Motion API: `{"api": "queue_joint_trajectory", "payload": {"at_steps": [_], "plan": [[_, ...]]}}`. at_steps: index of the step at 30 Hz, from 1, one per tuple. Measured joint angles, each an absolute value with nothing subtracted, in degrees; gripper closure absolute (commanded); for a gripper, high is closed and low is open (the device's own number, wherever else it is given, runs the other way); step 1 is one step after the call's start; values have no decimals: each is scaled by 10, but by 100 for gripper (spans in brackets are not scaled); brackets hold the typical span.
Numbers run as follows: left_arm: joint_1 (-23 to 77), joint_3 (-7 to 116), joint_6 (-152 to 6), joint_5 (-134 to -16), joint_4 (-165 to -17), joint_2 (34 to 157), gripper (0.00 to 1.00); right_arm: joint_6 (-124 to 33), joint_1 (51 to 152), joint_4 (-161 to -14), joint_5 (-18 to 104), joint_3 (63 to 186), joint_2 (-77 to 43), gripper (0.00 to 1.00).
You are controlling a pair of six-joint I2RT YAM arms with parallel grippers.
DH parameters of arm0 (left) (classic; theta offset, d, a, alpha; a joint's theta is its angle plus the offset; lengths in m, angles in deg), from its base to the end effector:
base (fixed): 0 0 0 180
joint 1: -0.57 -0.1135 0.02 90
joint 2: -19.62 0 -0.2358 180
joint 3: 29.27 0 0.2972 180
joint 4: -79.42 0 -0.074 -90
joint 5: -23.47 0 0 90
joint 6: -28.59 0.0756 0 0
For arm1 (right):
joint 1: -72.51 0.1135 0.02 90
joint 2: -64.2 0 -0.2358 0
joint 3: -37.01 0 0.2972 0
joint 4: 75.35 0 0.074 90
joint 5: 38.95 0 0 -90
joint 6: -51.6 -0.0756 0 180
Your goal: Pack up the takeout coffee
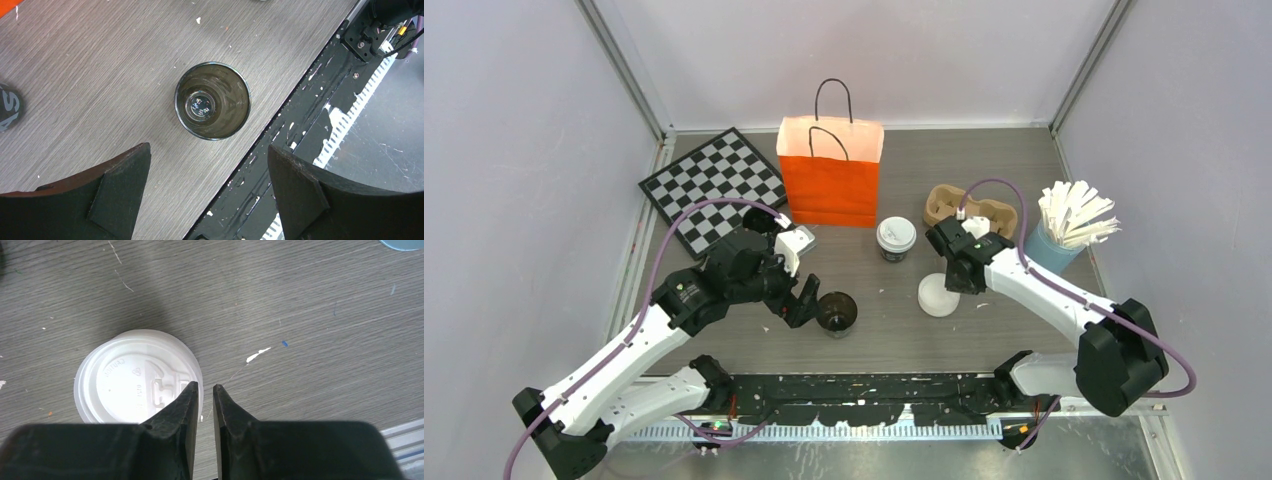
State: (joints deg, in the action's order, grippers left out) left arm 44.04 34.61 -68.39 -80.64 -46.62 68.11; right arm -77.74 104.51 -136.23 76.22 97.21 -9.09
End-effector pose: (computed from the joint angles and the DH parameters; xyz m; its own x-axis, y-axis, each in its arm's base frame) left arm 0.1800 -0.1960 0.2771 -0.5470 0.3562 -0.7576 0.7446 0.6206 -0.2459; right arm 0.2553 0.1216 0.1351 -0.8713 0.1321 -0.4727 0.2228 0.9646 -0.1411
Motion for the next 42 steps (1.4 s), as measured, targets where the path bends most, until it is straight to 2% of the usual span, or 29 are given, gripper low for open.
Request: {"api": "queue_joint_trajectory", "payload": {"at_steps": [17, 22, 29, 37, 42], "plan": [[440, 346, -683, -806, -466, 681, 12, -776, 1045, -1336, 755, 972, -113, 76], [440, 346, -683, -806, -466, 681, 12, -776, 1045, -1333, 756, 970, -117, 81], [440, 346, -683, -806, -464, 681, 12, -776, 1045, -1333, 756, 969, -117, 78], [440, 346, -683, -806, -461, 682, 12, -776, 1045, -1333, 756, 969, -120, 84], [440, 346, -683, -806, -459, 684, 12, -775, 1045, -1333, 756, 969, -123, 84]]}}
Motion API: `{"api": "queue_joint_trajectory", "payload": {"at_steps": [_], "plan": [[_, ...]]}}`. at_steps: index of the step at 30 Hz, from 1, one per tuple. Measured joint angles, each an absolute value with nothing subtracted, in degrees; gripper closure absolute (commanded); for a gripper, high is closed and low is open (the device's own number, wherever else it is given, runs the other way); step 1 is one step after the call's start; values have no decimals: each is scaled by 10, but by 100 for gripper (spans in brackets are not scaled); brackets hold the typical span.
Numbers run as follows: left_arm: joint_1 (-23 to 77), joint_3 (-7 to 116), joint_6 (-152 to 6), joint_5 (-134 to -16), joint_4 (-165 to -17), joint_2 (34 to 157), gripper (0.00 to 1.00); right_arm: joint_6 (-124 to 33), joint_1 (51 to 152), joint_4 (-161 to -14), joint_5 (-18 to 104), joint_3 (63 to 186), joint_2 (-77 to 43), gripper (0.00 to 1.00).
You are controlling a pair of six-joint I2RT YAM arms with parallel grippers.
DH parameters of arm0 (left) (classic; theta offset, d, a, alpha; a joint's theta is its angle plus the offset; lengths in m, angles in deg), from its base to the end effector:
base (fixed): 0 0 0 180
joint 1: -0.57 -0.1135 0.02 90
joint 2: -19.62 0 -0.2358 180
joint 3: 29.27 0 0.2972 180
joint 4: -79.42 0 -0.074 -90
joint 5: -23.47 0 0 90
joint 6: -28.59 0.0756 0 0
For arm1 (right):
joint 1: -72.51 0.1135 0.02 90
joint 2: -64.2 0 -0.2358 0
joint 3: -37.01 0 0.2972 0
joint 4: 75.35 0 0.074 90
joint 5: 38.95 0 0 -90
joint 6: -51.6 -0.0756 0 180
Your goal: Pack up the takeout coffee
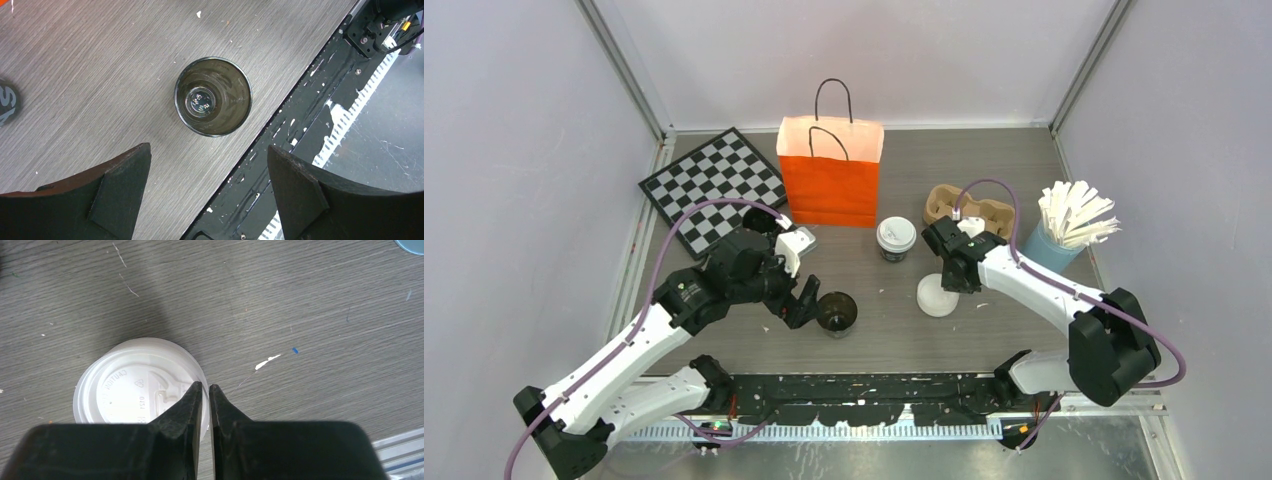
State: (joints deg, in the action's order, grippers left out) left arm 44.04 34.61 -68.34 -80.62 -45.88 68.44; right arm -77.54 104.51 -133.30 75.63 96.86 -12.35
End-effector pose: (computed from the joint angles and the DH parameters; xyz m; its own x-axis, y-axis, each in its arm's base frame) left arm 0.1798 -0.1958 0.2742 -0.5565 0.3663 -0.7457 0.7416 0.6237 -0.2471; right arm 0.2606 0.1257 0.1198 -0.8795 0.1273 -0.4585 0.2149 0.9660 -0.1440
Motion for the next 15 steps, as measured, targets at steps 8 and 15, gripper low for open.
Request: {"api": "queue_joint_trajectory", "payload": {"at_steps": [8, 15], "plan": [[440, 346, -683, -806, -458, 685, 12, -774, 1045, -1333, 756, 969, -123, 99], [440, 346, -683, -805, -458, 686, 14, -769, 1045, -1343, 753, 975, -123, 100]]}}
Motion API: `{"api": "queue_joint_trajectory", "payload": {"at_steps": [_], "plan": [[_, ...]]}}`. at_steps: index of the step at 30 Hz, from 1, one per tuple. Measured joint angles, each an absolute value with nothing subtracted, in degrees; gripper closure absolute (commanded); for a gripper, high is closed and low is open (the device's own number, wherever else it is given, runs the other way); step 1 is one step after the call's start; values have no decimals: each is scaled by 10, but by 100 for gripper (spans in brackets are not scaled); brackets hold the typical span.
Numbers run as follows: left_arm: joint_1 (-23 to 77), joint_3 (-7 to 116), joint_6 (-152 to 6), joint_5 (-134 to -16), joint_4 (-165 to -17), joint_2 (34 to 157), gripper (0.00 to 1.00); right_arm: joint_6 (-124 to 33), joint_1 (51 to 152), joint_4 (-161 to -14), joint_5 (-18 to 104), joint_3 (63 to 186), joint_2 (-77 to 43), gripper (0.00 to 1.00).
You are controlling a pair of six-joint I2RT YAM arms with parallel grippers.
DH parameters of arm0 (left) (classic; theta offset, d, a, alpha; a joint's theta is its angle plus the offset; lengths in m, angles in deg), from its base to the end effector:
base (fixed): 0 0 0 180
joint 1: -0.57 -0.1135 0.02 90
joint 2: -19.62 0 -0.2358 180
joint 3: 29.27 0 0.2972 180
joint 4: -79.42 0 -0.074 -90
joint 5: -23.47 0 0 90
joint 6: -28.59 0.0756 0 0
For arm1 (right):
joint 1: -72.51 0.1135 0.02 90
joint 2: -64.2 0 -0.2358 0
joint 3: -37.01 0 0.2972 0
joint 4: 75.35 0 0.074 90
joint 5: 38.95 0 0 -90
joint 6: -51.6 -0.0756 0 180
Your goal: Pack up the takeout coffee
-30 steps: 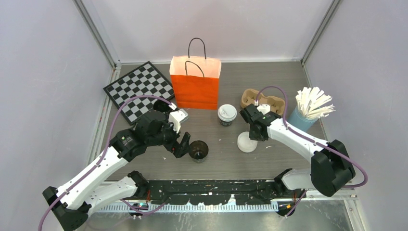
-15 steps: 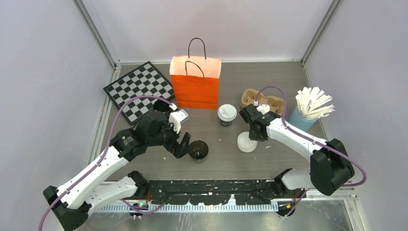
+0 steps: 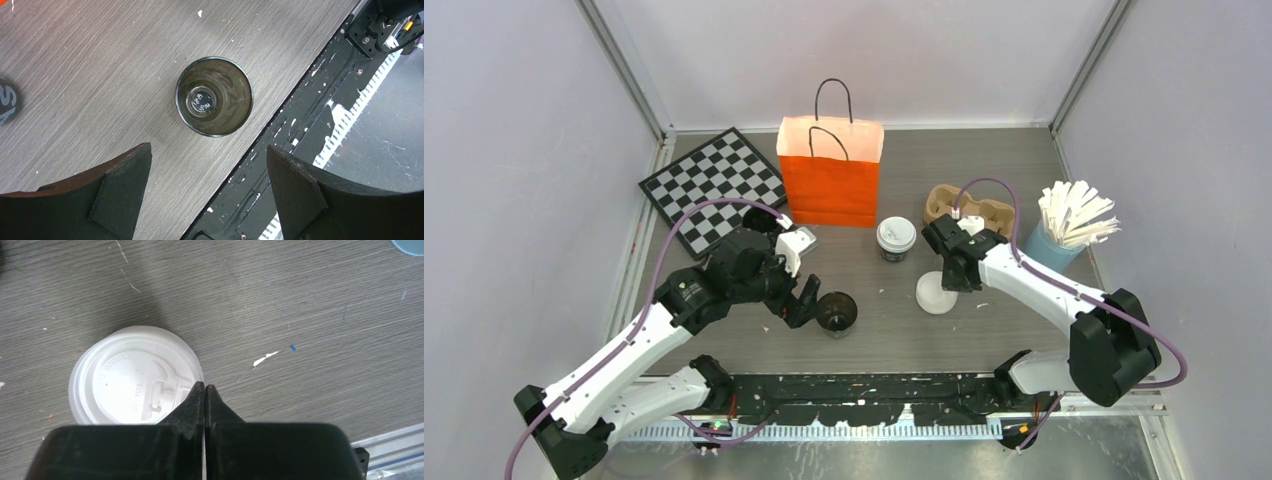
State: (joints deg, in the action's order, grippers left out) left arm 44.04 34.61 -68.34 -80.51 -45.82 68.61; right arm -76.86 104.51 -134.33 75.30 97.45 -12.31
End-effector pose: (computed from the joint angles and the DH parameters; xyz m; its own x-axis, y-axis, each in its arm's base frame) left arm 0.1802 -0.1960 0.2733 -0.5586 0.3682 -0.7432 0.7402 0.6257 -0.2463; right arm 0.2602 0.1260 0.1224 -0.8862 0.1149 -0.4488 0.2016 0.9679 -0.1503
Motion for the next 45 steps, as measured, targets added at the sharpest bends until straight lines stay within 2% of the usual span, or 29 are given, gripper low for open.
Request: {"api": "queue_joint_trajectory", "payload": {"at_steps": [10, 11, 13, 15, 17, 22, 33, 37, 42, 45], "plan": [[440, 349, -683, -801, -468, 704, 15, -760, 1045, -1370, 741, 1008, -69, 100], [440, 353, -682, -802, -470, 706, 15, -760, 1045, -1370, 740, 1009, -69, 97], [440, 360, -679, -807, -478, 711, 15, -760, 1045, -1371, 739, 1009, -69, 81], [440, 369, -672, -811, -486, 716, 15, -759, 1045, -1369, 739, 1009, -69, 71], [440, 380, -666, -813, -489, 722, 16, -755, 1044, -1361, 740, 1007, -70, 67], [440, 396, -645, -816, -487, 732, 16, -745, 1033, -1341, 731, 1004, -91, 65], [441, 375, -624, -815, -481, 724, 16, -745, 1004, -1316, 715, 974, -112, 68], [441, 374, -624, -815, -479, 724, 16, -745, 1002, -1311, 713, 965, -122, 75], [441, 374, -624, -815, -480, 724, 16, -745, 1002, -1306, 712, 964, -123, 90], [441, 374, -624, -815, -479, 724, 16, -744, 1002, -1305, 712, 964, -123, 95]]}}
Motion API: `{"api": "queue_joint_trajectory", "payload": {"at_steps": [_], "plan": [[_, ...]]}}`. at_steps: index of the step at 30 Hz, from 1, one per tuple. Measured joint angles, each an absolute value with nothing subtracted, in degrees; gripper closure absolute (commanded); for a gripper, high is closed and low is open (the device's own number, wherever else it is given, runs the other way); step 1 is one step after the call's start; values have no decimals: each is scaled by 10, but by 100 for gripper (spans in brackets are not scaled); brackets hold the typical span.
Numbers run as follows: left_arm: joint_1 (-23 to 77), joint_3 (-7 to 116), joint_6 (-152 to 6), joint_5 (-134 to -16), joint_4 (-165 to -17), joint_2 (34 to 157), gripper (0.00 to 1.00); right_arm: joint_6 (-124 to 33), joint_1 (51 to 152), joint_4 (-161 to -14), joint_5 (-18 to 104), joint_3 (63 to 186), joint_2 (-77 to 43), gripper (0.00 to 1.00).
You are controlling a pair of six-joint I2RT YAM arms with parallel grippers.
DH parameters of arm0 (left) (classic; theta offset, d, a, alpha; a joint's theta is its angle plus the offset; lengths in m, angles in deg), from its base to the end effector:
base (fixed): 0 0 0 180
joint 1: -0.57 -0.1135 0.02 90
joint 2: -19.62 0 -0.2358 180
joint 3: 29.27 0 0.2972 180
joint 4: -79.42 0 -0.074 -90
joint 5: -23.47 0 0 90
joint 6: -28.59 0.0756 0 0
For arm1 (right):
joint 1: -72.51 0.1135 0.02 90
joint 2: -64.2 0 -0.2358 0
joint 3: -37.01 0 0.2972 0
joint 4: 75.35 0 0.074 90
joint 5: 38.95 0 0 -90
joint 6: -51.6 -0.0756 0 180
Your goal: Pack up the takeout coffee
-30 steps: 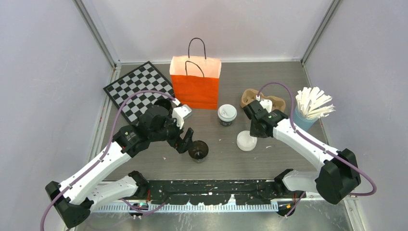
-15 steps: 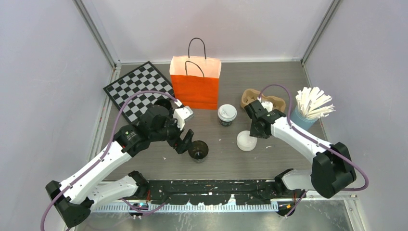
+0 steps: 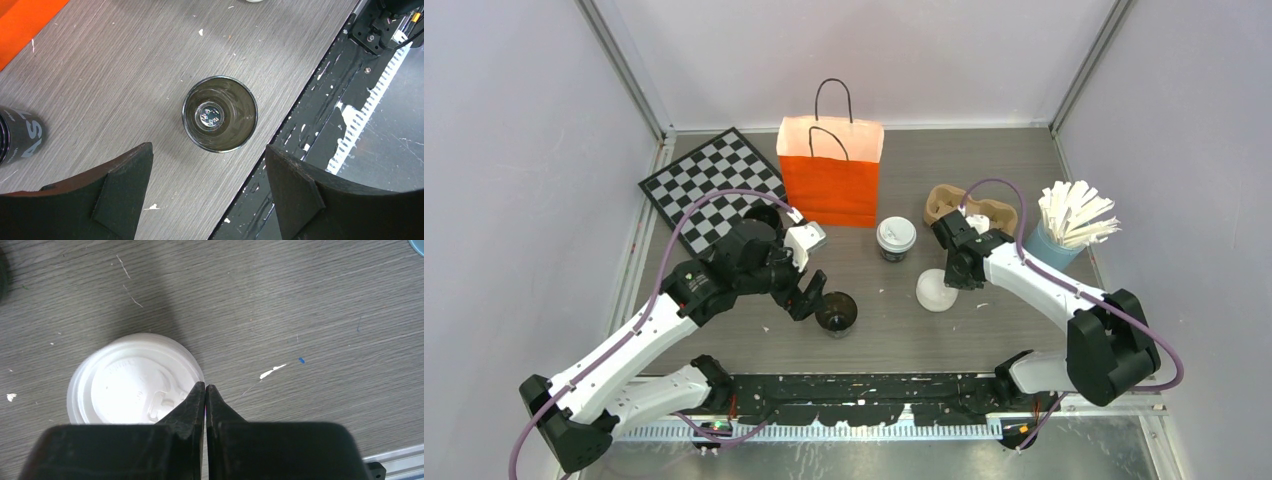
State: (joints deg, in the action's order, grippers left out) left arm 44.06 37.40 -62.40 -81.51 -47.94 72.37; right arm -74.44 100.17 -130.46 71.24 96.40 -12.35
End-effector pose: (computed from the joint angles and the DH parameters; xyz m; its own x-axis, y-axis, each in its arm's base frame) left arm 0.1900 -0.2072 0.2807 -0.4678 0.4207 -0.7773 0.8032 0.5694 -0.1751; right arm 0.2719 0.1130 0.1171 -0.8838 0.1603 -0.4397 0.2193 0.9718 -0.0867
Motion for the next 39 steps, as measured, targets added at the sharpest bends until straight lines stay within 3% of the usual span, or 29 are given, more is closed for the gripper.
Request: {"api": "queue_joint_trajectory", "payload": {"at_steps": [13, 23, 29, 36, 37, 39], "plan": [[441, 374, -617, -815, -479, 724, 16, -736, 1001, -1325, 713, 979, -110, 93], [441, 374, -609, -816, -479, 724, 16, -727, 1001, -1331, 713, 981, -107, 100], [441, 374, -608, -809, -480, 725, 1, -726, 1001, -1341, 713, 990, -104, 100], [441, 395, -608, -800, -479, 732, 0, -728, 1001, -1350, 703, 1007, -70, 100], [441, 403, -608, -800, -480, 737, 0, -728, 1001, -1350, 702, 1008, -63, 96], [441, 416, -608, -800, -480, 746, 0, -728, 1001, -1350, 702, 1008, -54, 79]]}}
